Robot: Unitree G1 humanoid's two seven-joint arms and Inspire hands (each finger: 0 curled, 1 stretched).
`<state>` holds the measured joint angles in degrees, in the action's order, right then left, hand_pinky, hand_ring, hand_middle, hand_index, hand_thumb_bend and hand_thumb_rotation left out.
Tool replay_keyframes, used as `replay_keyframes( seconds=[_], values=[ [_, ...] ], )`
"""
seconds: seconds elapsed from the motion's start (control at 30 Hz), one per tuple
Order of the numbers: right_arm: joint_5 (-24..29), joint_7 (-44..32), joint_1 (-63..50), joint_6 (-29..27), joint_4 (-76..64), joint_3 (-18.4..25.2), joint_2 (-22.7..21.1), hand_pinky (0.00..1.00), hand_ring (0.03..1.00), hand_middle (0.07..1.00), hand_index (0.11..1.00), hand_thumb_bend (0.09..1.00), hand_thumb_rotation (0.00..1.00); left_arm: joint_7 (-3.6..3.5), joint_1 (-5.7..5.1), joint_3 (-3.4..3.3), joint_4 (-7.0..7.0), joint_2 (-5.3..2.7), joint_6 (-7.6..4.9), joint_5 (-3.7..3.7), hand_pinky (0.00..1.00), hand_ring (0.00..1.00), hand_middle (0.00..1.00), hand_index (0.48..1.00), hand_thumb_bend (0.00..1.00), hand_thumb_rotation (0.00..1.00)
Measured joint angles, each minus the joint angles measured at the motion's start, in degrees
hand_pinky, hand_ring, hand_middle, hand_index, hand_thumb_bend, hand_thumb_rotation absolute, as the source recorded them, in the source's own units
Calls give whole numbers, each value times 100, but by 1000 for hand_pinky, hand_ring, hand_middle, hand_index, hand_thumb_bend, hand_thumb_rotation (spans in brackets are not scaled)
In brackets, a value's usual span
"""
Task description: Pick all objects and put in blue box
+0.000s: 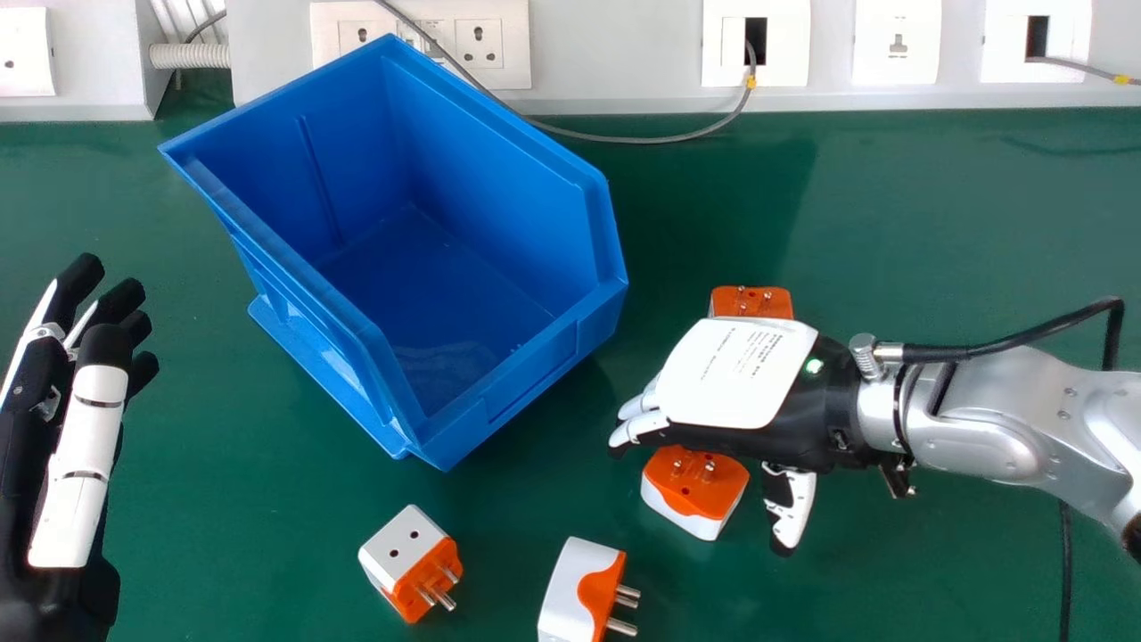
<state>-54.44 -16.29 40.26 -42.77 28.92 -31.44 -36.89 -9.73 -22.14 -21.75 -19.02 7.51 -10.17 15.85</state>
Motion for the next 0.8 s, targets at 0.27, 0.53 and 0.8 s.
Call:
replay_keyframes(
  seconds=[0.27, 0.53, 0.8],
  values=[
    [-19, 17, -1, 93, 50, -42, 48, 704, 841, 870, 837, 743, 161, 4, 15, -4, -11, 1, -2, -1, 896, 909, 908, 924, 573, 755],
    [-11, 46, -3, 110, 264, -44, 118, 705, 843, 876, 836, 745, 126, 9, 45, -42, -11, 1, -9, -17, 884, 912, 911, 921, 579, 749],
    [-32, 132, -3, 218, 278, -112, 164, 705, 844, 874, 829, 736, 123, 24, 97, -43, -12, 2, -8, -49, 874, 910, 909, 921, 576, 743]
  ],
)
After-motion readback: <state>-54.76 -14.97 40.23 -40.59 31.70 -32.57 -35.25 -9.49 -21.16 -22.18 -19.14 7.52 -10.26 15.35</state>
